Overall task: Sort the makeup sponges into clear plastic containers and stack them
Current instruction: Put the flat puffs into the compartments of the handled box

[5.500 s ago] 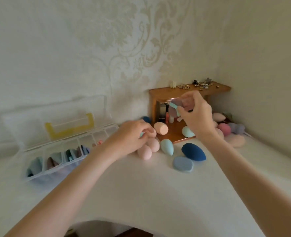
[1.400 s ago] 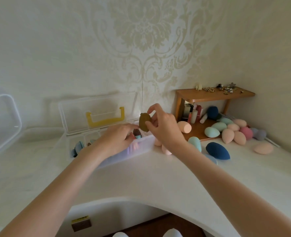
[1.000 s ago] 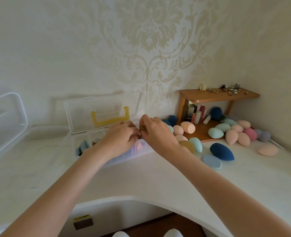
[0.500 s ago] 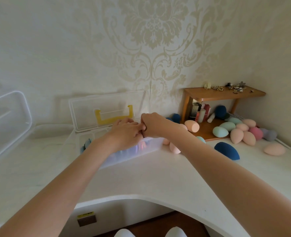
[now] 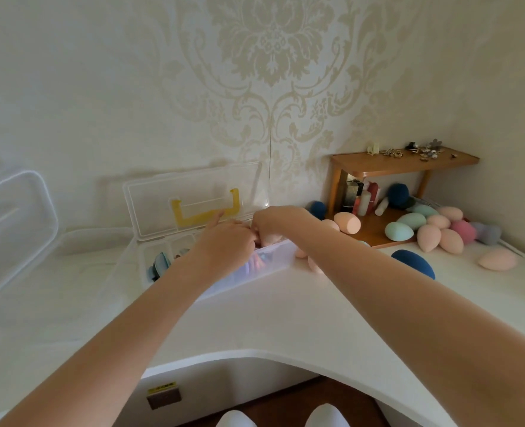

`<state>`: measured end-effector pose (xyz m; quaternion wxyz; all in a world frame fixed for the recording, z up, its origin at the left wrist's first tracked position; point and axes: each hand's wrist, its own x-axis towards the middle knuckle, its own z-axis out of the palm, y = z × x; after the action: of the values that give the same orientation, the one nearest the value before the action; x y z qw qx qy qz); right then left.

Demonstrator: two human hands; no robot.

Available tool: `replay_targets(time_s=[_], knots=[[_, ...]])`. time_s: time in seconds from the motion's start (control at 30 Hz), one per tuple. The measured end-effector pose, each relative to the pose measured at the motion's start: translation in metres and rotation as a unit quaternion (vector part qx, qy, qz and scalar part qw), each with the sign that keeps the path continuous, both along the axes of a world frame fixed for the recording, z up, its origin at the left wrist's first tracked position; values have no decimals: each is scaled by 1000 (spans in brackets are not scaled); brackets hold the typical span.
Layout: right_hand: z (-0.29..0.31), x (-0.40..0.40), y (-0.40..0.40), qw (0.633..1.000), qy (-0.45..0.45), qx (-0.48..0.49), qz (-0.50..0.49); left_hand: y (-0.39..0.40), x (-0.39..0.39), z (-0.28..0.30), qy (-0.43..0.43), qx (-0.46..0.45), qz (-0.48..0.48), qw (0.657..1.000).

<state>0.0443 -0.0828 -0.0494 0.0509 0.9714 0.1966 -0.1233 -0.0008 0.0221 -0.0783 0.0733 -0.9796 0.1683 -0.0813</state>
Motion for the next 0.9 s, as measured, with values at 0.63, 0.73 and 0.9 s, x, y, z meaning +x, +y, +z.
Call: replay_targets(time_s=[0.63, 0.73, 0.9], knots=[[47, -26, -93, 970, -136, 183, -87, -2, 2, 6, 45, -117, -32, 992], [28, -37, -127, 985, -100, 95, -100, -5, 5, 8, 1, -135, -51, 990], [-16, -50, -139, 988, -40, 125, -80, -14, -3, 6, 8, -259, -45, 965]])
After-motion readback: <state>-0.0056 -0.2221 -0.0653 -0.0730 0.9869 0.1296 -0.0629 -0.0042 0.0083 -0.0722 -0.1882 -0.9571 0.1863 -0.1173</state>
